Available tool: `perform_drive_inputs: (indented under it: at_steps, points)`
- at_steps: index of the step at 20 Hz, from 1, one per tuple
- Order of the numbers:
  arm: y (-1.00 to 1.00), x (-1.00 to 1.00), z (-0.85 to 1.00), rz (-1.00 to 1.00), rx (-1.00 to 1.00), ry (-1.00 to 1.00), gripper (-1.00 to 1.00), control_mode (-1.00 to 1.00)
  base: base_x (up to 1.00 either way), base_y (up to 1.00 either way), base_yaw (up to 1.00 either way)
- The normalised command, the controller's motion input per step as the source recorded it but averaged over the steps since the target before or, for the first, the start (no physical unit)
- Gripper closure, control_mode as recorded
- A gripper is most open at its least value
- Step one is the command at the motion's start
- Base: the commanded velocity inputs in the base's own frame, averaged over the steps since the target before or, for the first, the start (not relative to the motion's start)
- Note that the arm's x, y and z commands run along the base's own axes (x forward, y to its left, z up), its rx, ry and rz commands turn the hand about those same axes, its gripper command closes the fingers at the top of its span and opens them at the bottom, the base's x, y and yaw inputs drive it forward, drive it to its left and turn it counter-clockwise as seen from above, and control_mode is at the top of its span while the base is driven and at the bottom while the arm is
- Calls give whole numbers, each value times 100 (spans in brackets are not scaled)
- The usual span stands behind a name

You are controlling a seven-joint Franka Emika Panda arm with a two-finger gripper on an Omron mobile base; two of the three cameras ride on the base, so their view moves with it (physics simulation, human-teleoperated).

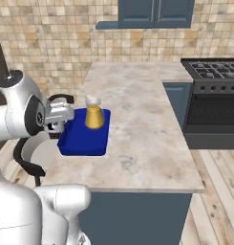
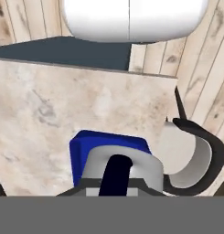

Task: There is a tray on the dining counter. Grab the cup, mug, and pitcher and place them on the tray. The pitcher may be placed next to the tray if it cannot fit the tray.

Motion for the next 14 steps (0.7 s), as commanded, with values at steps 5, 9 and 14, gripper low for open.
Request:
perform_drive_inputs:
  at_steps: [5,9,14]
  points:
    - [0,68,-62,30,0,8,100,-100,0,0,0]
    - [-2,51,-57,32,0,0,100,-100,0,0,0]
    - [-1,63,-45,29,0,0,100,-100,0,0,0]
